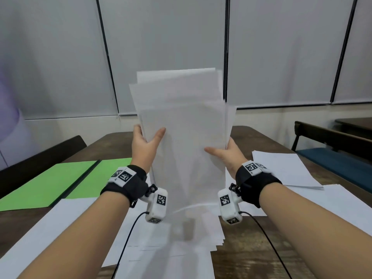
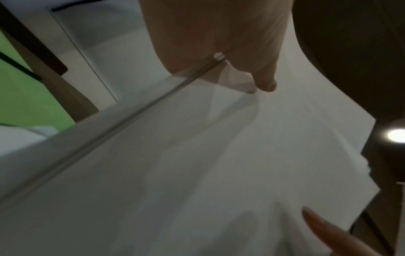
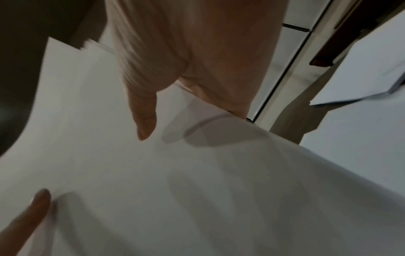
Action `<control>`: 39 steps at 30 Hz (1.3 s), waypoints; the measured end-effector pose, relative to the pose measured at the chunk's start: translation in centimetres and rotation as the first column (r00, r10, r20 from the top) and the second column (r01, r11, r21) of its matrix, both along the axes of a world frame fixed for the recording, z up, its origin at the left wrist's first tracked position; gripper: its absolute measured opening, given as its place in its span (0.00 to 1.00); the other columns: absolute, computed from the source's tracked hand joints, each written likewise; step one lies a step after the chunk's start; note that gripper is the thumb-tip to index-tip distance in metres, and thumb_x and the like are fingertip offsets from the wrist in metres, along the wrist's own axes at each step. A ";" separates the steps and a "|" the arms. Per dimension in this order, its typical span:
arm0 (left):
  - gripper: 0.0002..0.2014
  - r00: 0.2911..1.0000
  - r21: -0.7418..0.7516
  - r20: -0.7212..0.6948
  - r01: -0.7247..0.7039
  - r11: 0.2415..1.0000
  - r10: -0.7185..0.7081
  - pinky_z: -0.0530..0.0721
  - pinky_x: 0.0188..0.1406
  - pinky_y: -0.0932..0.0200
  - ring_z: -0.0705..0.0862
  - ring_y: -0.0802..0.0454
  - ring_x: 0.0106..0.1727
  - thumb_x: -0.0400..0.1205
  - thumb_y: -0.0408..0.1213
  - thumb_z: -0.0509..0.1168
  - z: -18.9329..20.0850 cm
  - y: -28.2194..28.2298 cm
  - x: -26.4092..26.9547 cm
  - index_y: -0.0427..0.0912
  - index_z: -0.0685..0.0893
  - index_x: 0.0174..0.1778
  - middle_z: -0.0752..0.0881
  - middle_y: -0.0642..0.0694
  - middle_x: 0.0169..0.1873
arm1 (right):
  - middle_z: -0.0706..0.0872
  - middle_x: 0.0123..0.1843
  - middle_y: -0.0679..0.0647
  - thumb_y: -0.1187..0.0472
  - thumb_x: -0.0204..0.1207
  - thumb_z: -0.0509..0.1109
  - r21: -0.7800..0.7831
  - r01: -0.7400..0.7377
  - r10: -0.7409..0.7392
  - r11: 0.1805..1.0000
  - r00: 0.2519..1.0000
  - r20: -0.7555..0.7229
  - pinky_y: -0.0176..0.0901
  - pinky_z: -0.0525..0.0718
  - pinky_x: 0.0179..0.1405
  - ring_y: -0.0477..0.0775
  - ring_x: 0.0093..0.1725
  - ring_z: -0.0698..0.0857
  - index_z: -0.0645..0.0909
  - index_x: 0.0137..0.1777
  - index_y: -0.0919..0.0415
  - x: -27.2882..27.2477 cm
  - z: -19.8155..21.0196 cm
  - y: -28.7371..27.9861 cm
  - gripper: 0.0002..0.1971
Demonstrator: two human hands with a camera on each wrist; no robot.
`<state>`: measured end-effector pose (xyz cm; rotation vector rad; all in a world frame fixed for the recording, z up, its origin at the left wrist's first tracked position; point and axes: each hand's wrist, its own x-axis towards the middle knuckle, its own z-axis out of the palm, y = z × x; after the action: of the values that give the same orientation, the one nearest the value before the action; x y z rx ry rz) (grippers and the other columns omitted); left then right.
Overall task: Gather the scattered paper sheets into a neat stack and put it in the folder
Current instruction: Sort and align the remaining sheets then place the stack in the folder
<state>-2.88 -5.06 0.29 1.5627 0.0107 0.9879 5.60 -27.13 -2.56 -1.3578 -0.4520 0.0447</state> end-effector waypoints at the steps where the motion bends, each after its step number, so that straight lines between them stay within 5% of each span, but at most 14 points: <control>1: 0.28 1.000 -0.001 -0.029 0.000 1.000 0.000 0.79 0.65 0.57 0.82 0.60 0.62 0.75 0.49 0.75 -0.5 0.4 0.1 0.43 0.72 0.66 0.83 0.51 0.61 | 0.89 0.58 0.59 0.66 0.62 0.84 0.008 0.015 -0.015 1.000 1.000 -0.018 0.55 0.86 0.58 0.60 0.57 0.89 0.75 0.68 0.60 0.0 -0.3 0.0 0.34; 4: 0.17 0.996 -0.036 -0.034 0.078 0.996 -0.079 0.82 0.65 0.50 0.86 0.57 0.58 0.78 0.37 0.72 -1.7 0.3 0.0 0.49 0.75 0.59 0.86 0.52 0.56 | 0.89 0.58 0.61 0.73 0.69 0.77 -0.022 0.057 -0.058 0.998 0.997 -0.051 0.59 0.84 0.62 0.63 0.57 0.88 0.79 0.61 0.60 -0.1 -1.2 0.1 0.21; 8: 0.18 0.999 0.044 0.010 0.048 0.998 -0.048 0.82 0.59 0.60 0.86 0.65 0.53 0.79 0.31 0.70 -1.8 -0.6 0.2 0.49 0.74 0.60 0.86 0.57 0.53 | 0.89 0.56 0.63 0.77 0.72 0.68 -0.083 0.108 -0.105 0.991 0.993 0.044 0.62 0.85 0.61 0.64 0.55 0.88 0.83 0.48 0.52 -0.5 -0.8 0.8 0.17; 11: 0.15 0.996 0.121 0.078 -0.056 0.991 0.047 0.80 0.57 0.65 0.84 0.70 0.51 0.80 0.35 0.70 -0.7 -1.4 0.2 0.52 0.76 0.59 0.85 0.61 0.51 | 0.90 0.54 0.60 0.74 0.72 0.66 -0.056 0.131 -0.124 0.990 0.985 0.119 0.61 0.85 0.60 0.63 0.56 0.88 0.84 0.49 0.51 -0.9 0.2 1.5 0.16; 14: 0.21 0.980 0.097 0.100 -0.182 0.978 0.173 0.75 0.55 0.70 0.77 0.75 0.45 0.79 0.41 0.72 -0.7 -1.6 -0.3 0.40 0.76 0.65 0.79 0.60 0.57 | 0.88 0.57 0.58 0.70 0.72 0.71 -0.035 0.137 -0.133 0.990 0.986 0.099 0.56 0.85 0.62 0.59 0.57 0.87 0.78 0.59 0.56 -1.1 0.5 1.9 0.17; 18: 0.19 0.992 0.006 -0.016 -0.122 0.993 0.122 0.83 0.59 0.56 0.85 0.63 0.48 0.78 0.43 0.72 -4.0 -0.5 -0.5 0.41 0.74 0.59 0.86 0.54 0.51 | 0.86 0.61 0.58 0.66 0.70 0.77 -0.136 0.139 -0.144 0.981 0.989 -0.025 0.58 0.81 0.67 0.58 0.60 0.86 0.71 0.67 0.58 -0.6 -1.9 1.8 0.27; 23: 0.09 0.995 0.023 -0.088 -0.036 0.999 0.037 0.79 0.52 0.63 0.83 0.65 0.49 0.82 0.35 0.67 -6.5 -0.6 -0.8 0.49 0.75 0.53 0.84 0.55 0.49 | 0.88 0.58 0.55 0.67 0.74 0.72 -0.281 0.076 -0.087 0.957 0.996 -0.025 0.57 0.82 0.65 0.57 0.57 0.87 0.77 0.49 0.48 -0.9 -4.0 1.9 0.12; 28: 0.12 0.998 0.007 -0.025 -0.053 0.999 0.053 0.80 0.51 0.68 0.83 0.57 0.51 0.84 0.36 0.64 -6.1 -0.9 -0.7 0.42 0.71 0.60 0.83 0.49 0.52 | 0.89 0.55 0.55 0.67 0.70 0.73 -0.177 0.109 -0.111 0.978 0.994 -0.004 0.57 0.85 0.59 0.56 0.55 0.88 0.77 0.55 0.50 -1.1 -4.6 2.1 0.17; 32: 0.12 0.965 0.104 -0.247 -0.068 0.992 0.092 0.77 0.43 0.67 0.82 0.53 0.48 0.85 0.38 0.62 -8.7 -0.3 -1.0 0.39 0.72 0.62 0.82 0.42 0.43 | 0.89 0.56 0.55 0.66 0.75 0.68 -0.315 0.066 -0.077 0.947 0.997 -0.022 0.59 0.83 0.63 0.57 0.56 0.88 0.79 0.57 0.54 -1.5 -7.0 2.1 0.12; 35: 0.11 0.922 0.149 -0.385 0.017 0.989 0.042 0.83 0.46 0.55 0.85 0.49 0.54 0.85 0.41 0.62 -9.5 0.5 -0.7 0.45 0.72 0.61 0.85 0.49 0.52 | 0.88 0.56 0.57 0.69 0.76 0.66 -0.338 0.152 -0.157 0.929 0.988 0.014 0.57 0.83 0.64 0.58 0.56 0.87 0.78 0.57 0.55 -1.0 -7.0 1.2 0.12; 37: 0.13 0.828 0.091 -0.558 0.124 0.988 -0.053 0.89 0.37 0.50 0.86 0.47 0.47 0.84 0.48 0.63 -9.7 0.4 -0.6 0.45 0.73 0.59 0.85 0.43 0.52 | 0.87 0.57 0.60 0.70 0.75 0.66 -0.383 0.222 -0.228 0.897 0.973 0.031 0.54 0.82 0.63 0.60 0.57 0.86 0.78 0.57 0.57 -0.3 -6.6 0.0 0.13; 39: 0.21 0.693 0.102 -0.721 0.120 0.988 -0.010 0.88 0.39 0.51 0.84 0.46 0.47 0.81 0.56 0.63 -10.7 0.5 -0.4 0.43 0.74 0.59 0.81 0.41 0.54 | 0.86 0.58 0.62 0.69 0.75 0.66 -0.500 0.263 -0.292 0.825 0.956 0.021 0.49 0.81 0.61 0.62 0.58 0.84 0.80 0.60 0.62 0.7 -6.7 -1.9 0.14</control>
<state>-3.26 -4.60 -10.38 1.9868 0.4451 0.2570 6.26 -29.08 -9.26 -1.9216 -0.1893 -0.0449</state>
